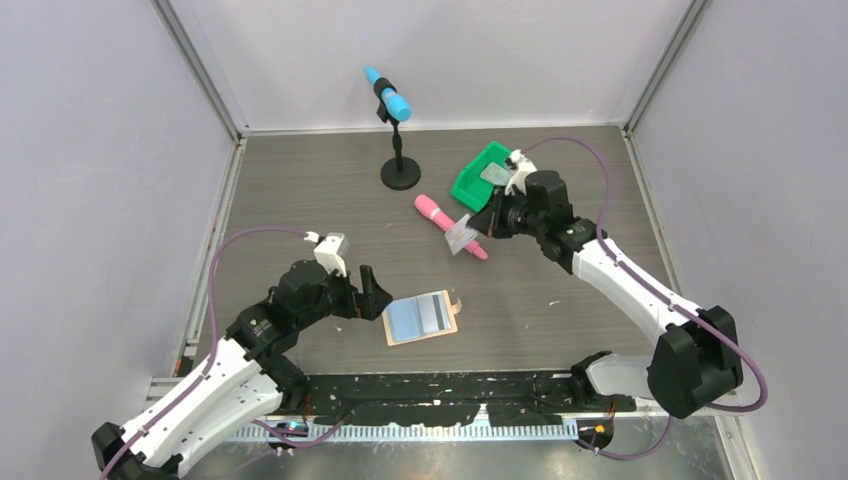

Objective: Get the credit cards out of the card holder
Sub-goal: Place the credit card in the storage box.

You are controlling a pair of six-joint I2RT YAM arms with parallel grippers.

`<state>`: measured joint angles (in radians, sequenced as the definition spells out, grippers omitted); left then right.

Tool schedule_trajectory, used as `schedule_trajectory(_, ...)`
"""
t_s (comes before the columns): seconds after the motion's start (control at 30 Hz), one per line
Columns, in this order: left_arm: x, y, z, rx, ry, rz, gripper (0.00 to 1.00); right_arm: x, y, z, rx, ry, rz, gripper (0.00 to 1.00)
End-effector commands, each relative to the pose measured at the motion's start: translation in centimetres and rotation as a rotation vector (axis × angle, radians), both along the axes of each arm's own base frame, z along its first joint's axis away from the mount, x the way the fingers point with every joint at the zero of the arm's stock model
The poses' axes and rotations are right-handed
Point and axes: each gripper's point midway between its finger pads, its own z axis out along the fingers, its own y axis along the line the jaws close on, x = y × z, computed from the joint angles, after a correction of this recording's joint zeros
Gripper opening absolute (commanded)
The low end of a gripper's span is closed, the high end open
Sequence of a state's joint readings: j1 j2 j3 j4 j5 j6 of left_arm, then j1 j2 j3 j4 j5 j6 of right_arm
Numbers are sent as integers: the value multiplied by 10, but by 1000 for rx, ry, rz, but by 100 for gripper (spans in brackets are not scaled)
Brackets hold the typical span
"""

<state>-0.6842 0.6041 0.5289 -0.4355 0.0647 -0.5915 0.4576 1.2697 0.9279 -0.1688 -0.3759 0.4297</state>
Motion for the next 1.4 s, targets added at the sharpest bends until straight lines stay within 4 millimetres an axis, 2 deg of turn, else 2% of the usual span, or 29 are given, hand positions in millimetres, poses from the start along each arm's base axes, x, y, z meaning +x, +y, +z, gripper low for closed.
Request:
schedule_trajectory(0.0, 20, 39, 4, 181, -70, 151, 100, 74, -43, 24, 77, -65, -401, 5)
schedule_trajectory(0.03, 21, 42, 1, 201, -65, 161, 100, 85, -47, 31, 114, -83, -445, 5)
schedule_trajectory(0.13, 22, 44, -9, 231, -44, 166, 100, 113, -63, 34, 128, -117, -580, 5)
schedule_trajectory(0.3, 24, 51, -23, 258, -39, 206, 100, 150, -91, 40, 154, -183, -787, 5)
schedule_trajectory(0.33, 24, 53, -25, 259, -41, 210, 100, 158, -100, 36, 146, -187, -835, 5)
schedule_trajectory(0.43, 23, 54, -28, 251, -47, 217, 100, 178, -113, 27, 155, -182, -912, 5)
schedule_trajectory(0.47, 23, 54, -28, 247, -49, 215, 100, 184, -118, 31, 161, -188, -934, 5)
schedule_trajectory(0.5, 22, 53, -27, 242, -50, 212, 100, 190, -123, 22, 149, -175, -965, 5)
schedule_trajectory(0.6, 23, 55, -25, 242, -57, 220, 100, 207, -135, 17, 146, -166, -1028, 5)
schedule_trajectory(0.67, 23, 56, -24, 244, -61, 228, 100, 219, -138, 3, 142, -142, -1046, 5)
schedule_trajectory(0.7, 23, 56, -23, 241, -64, 228, 100, 225, -140, 9, 155, -149, -1054, 5)
schedule_trajectory(0.73, 23, 56, -23, 242, -64, 227, 100, 229, -140, -1, 148, -131, -1061, 5)
schedule_trajectory(0.77, 23, 56, -23, 240, -65, 228, 100, 235, -141, 5, 159, -138, -1065, 5)
schedule_trajectory(0.8, 23, 56, -23, 243, -63, 228, 100, 238, -141, -3, 149, -122, -1074, 5)
schedule_trajectory(0.83, 23, 56, -23, 243, -63, 228, 100, 242, -142, 0, 151, -122, -1080, 5)
schedule_trajectory(1.03, 23, 56, -23, 241, -60, 226, 100, 256, -142, -21, 140, -80, -1110, 5)
schedule_trajectory(1.2, 22, 54, -21, 237, -57, 217, 100, 263, -142, -43, 129, -42, -1137, 5)
schedule_trajectory(1.37, 22, 54, -21, 235, -56, 214, 100, 267, -141, -54, 134, -33, -1141, 5)
